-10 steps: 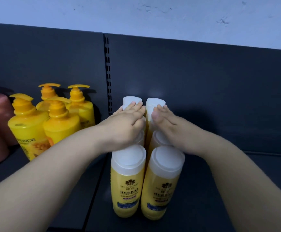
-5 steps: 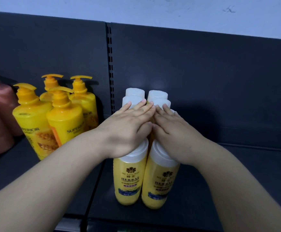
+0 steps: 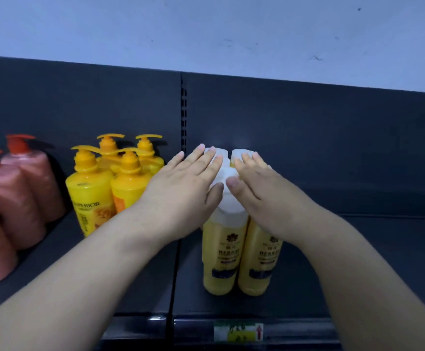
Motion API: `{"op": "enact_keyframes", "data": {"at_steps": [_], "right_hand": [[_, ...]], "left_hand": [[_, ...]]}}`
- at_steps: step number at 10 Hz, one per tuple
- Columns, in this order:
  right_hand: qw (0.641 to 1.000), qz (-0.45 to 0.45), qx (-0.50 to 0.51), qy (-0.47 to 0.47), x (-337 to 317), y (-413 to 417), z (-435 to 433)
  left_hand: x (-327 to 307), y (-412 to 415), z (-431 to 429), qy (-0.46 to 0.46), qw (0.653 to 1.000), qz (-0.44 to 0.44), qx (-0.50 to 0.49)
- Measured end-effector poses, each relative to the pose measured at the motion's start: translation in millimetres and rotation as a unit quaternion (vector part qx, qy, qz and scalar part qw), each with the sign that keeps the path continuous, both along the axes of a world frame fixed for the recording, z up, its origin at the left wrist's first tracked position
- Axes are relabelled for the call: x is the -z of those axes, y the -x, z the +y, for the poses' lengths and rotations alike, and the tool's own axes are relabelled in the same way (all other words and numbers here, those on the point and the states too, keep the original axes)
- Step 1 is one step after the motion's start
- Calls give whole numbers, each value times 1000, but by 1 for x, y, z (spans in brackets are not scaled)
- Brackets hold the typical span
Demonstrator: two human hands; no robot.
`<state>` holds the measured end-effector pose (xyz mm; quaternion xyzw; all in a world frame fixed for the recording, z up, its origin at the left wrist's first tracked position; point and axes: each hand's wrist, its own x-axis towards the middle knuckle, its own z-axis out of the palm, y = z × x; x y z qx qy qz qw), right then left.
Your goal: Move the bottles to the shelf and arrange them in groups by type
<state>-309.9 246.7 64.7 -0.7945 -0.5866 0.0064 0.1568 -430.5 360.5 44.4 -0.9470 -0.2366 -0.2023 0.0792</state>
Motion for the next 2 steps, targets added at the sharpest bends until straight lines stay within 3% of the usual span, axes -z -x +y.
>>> {"op": "enact_keyframes", "data": {"at_steps": [2], "right_hand": [[1000,2,8,-30,7,68,-9]], "left_hand": [[0,70,0,-13,1000,12,6]]}}
